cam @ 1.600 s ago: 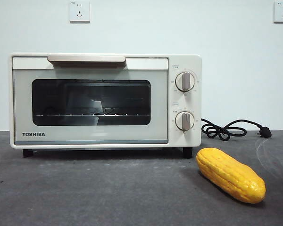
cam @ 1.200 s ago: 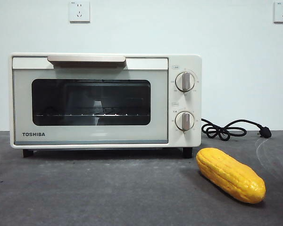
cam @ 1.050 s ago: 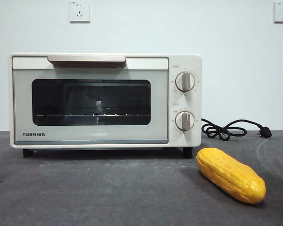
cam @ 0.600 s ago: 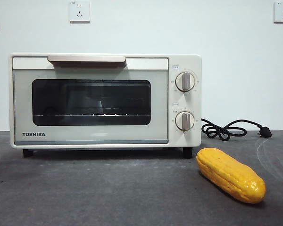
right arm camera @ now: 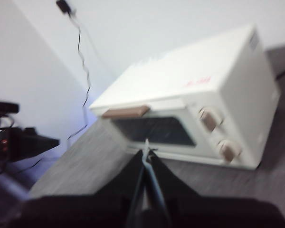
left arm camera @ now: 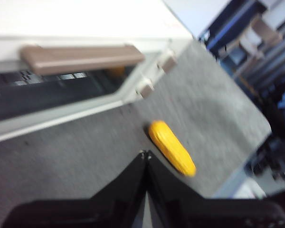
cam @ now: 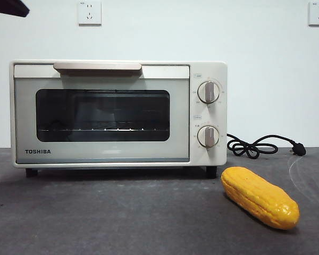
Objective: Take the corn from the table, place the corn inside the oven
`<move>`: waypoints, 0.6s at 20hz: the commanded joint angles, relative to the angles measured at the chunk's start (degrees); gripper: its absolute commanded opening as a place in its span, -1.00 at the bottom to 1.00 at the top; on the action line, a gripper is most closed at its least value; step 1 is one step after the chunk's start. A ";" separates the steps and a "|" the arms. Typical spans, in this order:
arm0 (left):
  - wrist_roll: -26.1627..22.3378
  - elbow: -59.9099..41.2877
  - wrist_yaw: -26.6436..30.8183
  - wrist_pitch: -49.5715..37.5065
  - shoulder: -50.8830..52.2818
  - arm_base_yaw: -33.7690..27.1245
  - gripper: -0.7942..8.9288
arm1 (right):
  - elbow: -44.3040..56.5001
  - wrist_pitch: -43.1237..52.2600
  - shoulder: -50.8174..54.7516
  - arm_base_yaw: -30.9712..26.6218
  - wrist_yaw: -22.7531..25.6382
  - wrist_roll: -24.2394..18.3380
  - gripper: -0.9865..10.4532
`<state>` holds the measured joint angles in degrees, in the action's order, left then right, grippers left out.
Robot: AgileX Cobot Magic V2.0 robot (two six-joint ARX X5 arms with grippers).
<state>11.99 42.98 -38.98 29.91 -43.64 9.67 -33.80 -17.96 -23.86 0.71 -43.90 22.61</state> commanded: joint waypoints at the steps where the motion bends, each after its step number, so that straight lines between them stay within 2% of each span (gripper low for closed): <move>1: -5.07 3.61 0.11 4.46 -2.54 2.38 -0.85 | -4.66 -5.05 -4.92 0.13 -2.93 -2.97 -0.85; 3: -6.71 5.95 1.86 7.72 -4.44 4.00 -0.85 | -8.09 -9.75 -8.59 0.55 -3.80 -6.54 -0.85; 7: -9.18 9.75 9.25 12.55 -7.65 7.45 -0.85 | -14.58 -19.43 -15.65 3.96 -2.89 -14.27 -0.82; 10: -9.31 11.32 14.67 13.35 -9.44 9.84 -0.85 | -18.01 -24.39 -20.65 8.35 2.36 -17.42 -0.80; 12: -9.31 12.04 17.35 13.38 -10.45 11.08 -0.85 | -19.19 -25.79 -23.63 11.89 7.54 -18.18 -0.67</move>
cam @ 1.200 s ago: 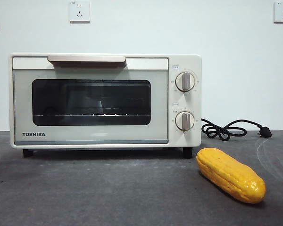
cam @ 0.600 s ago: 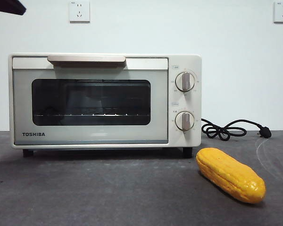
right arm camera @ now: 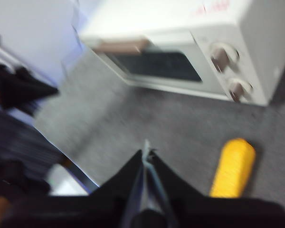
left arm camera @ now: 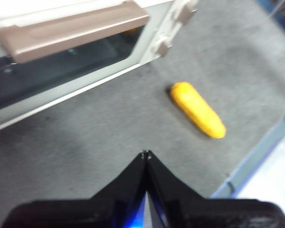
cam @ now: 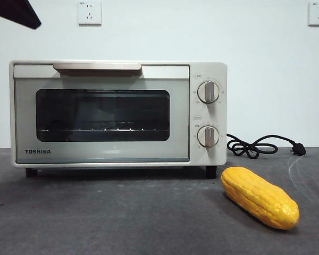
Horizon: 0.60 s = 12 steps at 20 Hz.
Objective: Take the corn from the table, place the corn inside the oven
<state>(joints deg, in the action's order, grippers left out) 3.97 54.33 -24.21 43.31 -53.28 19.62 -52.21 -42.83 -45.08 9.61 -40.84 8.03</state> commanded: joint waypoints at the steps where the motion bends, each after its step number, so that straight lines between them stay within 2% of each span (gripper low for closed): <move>1: -1.29 1.03 4.02 -0.07 -1.36 1.86 -0.85 | -1.05 -0.87 -4.52 5.86 8.33 -3.58 -0.58; 4: -1.29 1.09 5.42 -0.04 -2.67 2.78 -0.85 | -1.05 -0.92 -11.26 13.99 20.72 -3.54 -0.50; 6: -1.53 1.09 5.44 -0.02 -3.17 2.78 -0.85 | -1.05 -0.76 -15.85 17.59 26.53 -2.89 -0.15; 8: -1.66 1.09 5.75 -0.07 -3.37 2.78 -0.85 | -1.05 -0.46 -20.24 20.02 29.57 -2.12 0.00; 10: -1.68 1.09 6.47 -0.04 -3.41 2.78 -0.85 | -1.05 -0.07 -24.94 21.57 32.59 -2.12 0.00; 12: -1.68 1.09 6.49 -0.07 -3.43 2.78 -0.85 | -1.05 1.03 -29.31 21.97 33.38 -2.14 0.00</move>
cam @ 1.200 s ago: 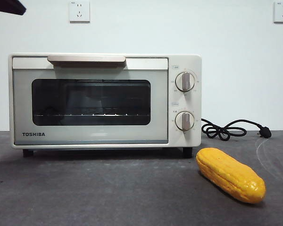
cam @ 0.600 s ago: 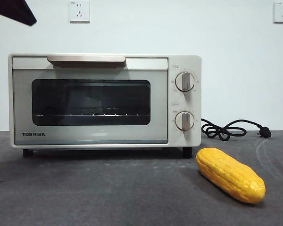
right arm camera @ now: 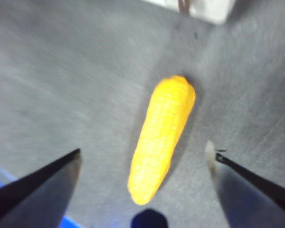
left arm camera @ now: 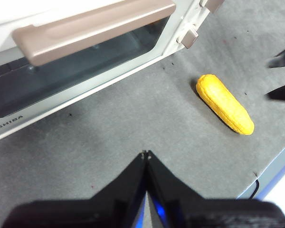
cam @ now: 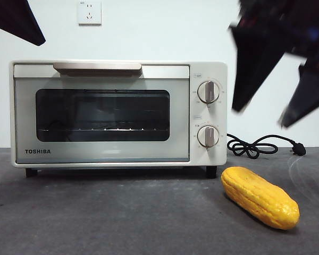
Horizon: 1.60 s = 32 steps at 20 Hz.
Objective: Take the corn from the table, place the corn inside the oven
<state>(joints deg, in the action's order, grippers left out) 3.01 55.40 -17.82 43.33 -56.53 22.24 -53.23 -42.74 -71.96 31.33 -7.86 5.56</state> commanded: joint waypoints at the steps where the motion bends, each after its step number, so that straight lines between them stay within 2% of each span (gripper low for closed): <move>1: -0.72 0.02 0.11 -0.09 -0.17 0.15 -0.85 | -0.02 1.70 -4.33 0.24 0.42 0.33 0.00; 11: -0.74 0.02 0.11 -0.07 -0.17 0.15 -0.85 | -0.02 6.58 -18.73 0.22 0.42 0.46 -0.02; 12: -0.74 0.02 0.11 -0.07 -0.17 0.15 -0.85 | -0.02 6.49 -18.95 0.22 0.42 0.50 -0.13; 15: -0.74 0.02 0.11 -0.15 -0.17 0.15 -0.85 | -0.02 6.49 -18.84 0.22 0.39 0.37 -0.84; 20: -0.72 0.02 0.13 -3.54 -0.26 0.15 -0.85 | -0.26 4.94 -16.31 2.05 -0.66 0.24 -0.84; 26: -0.72 0.02 0.20 -15.74 -2.21 0.15 -0.85 | -1.09 4.96 -4.13 8.76 -4.15 3.21 -0.84; 32: -0.74 0.02 7.85 -24.30 -7.13 0.13 -0.85 | -3.21 5.03 7.85 13.94 -4.11 6.45 -0.84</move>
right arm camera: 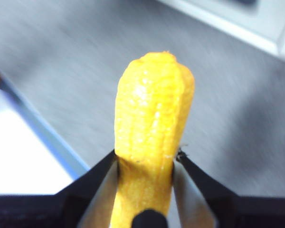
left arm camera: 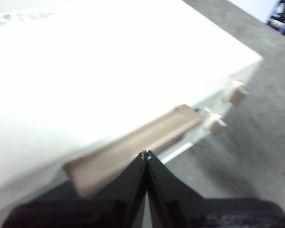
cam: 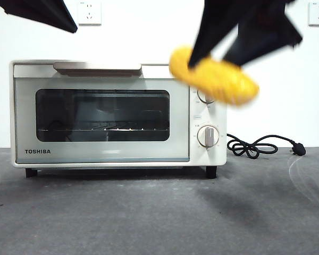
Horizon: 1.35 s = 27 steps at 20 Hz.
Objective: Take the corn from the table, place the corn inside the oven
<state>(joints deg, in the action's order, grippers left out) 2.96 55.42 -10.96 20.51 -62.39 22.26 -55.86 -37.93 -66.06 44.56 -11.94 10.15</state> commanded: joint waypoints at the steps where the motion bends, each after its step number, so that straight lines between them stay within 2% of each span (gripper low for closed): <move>1: -0.70 0.00 1.18 -2.32 -1.97 0.04 -0.85 | -0.90 0.15 3.19 1.16 -0.04 2.08 -0.84; 8: -2.40 0.00 2.03 -5.95 -7.17 0.07 -0.85 | -3.32 -0.57 9.33 3.10 0.02 3.85 -0.84; 15: -2.38 0.00 1.99 -4.57 -10.29 0.07 -0.85 | -5.11 -1.53 11.65 3.17 0.09 3.80 -0.84; 21: -2.38 0.00 1.75 2.56 -10.82 0.48 -0.85 | -5.70 -1.46 11.58 3.17 0.48 3.78 -0.84; 27: -2.38 0.00 1.60 13.88 -10.80 0.72 -0.85 | -5.70 -1.44 11.58 3.17 1.51 3.76 -0.84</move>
<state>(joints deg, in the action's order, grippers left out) 1.23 58.08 -11.14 28.38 -70.98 23.09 -61.17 -39.64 -54.41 47.62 -10.63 13.56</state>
